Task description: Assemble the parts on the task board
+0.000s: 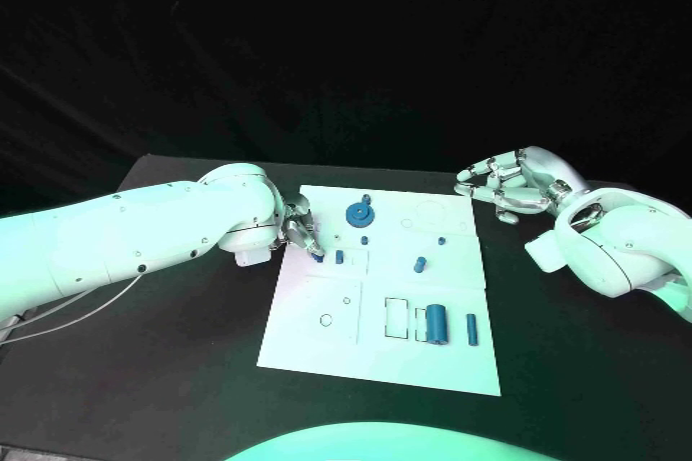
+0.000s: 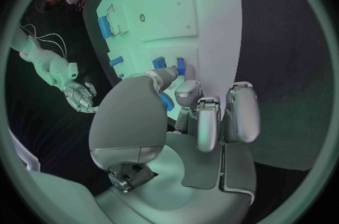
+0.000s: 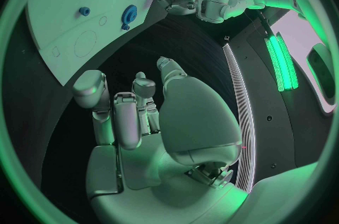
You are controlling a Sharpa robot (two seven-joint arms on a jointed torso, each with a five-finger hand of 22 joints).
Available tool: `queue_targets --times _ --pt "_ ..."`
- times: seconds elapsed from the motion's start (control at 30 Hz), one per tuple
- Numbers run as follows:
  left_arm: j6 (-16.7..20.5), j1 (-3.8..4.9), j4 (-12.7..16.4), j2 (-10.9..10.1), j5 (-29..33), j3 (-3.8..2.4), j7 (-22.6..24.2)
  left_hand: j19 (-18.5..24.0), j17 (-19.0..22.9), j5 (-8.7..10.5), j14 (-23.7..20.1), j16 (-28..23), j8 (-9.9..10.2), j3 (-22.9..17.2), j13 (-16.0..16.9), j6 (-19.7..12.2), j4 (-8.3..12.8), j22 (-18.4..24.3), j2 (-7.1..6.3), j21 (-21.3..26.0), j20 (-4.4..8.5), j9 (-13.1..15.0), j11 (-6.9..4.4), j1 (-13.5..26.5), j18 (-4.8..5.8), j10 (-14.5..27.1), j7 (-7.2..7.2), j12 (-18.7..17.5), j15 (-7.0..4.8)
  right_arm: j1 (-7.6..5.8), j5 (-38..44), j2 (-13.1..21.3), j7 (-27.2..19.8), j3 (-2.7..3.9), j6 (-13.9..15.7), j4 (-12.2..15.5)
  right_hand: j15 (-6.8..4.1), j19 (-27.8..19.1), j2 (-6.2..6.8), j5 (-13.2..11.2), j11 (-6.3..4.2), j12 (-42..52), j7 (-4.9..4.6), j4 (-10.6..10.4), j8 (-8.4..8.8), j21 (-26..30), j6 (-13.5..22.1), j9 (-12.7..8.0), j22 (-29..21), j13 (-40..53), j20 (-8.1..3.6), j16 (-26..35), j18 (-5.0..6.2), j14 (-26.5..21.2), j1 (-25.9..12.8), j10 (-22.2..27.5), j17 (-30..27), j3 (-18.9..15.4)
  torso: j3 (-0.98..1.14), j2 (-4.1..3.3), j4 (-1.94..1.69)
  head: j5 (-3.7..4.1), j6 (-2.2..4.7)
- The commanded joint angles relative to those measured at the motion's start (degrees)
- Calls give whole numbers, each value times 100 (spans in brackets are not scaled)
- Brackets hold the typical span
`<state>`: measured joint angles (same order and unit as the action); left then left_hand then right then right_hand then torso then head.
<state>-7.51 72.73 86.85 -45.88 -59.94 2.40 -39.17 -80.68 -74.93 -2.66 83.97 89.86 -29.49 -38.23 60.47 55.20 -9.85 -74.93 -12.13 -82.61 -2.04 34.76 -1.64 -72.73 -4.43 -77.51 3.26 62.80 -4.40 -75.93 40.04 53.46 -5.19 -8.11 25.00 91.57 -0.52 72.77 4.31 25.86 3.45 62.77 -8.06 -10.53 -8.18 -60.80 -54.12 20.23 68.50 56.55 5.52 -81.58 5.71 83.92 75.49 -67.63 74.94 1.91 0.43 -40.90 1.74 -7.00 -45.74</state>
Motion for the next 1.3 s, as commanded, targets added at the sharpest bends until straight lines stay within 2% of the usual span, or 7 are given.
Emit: queue_targets --times 0.03,0.4,1.13,1.3 --pt "18 -23 32 7 -45 14 -47 -23 -1507 -15 603 14 -15 -490 13 98 464 -32 34 -23 23 194 -10 -41 104 -55 -86 23 -27 4 18 2 -10 0 -52 10 -33 11 -33 28 -25 12 3 -8 0 28 -7 6 -6 -5 -13 19 108 204 40 22 120 -12 -1 -5 -3 5 -12" --pt "-181 -27 99 -17 0 11 -53 -61 -1507 -15 603 14 -74 -515 136 151 508 -87 -5 -52 44 214 -44 69 116 -150 -128 158 -53 14 18 -4 -9 0 -54 1 -33 11 -33 28 -25 12 3 -8 0 28 -7 6 -6 -5 -13 19 108 204 40 22 120 -12 0 3 -3 -8 -34" --pt "9 -30 83 -12 80 5 -89 -174 -1507 -14 603 14 -273 -570 420 272 600 -254 7 -138 99 350 -126 416 153 -328 -226 462 -120 53 18 -4 11 0 -80 -12 -32 8 -42 29 -23 9 2 -15 -1 38 -5 8 -10 -14 -13 27 109 201 37 27 108 -17 1 0 2 -17 -34" --pt "39 -30 81 4 102 4 -120 -237 -1507 -14 603 14 -389 -482 483 335 605 -352 37 -187 119 448 -162 544 175 -384 -269 546 -150 55 18 -1 13 0 -80 -10 -32 8 -42 29 -23 9 2 -15 -1 38 -5 8 -10 -14 -13 27 109 201 37 27 108 -17 4 1 0 -13 -37"
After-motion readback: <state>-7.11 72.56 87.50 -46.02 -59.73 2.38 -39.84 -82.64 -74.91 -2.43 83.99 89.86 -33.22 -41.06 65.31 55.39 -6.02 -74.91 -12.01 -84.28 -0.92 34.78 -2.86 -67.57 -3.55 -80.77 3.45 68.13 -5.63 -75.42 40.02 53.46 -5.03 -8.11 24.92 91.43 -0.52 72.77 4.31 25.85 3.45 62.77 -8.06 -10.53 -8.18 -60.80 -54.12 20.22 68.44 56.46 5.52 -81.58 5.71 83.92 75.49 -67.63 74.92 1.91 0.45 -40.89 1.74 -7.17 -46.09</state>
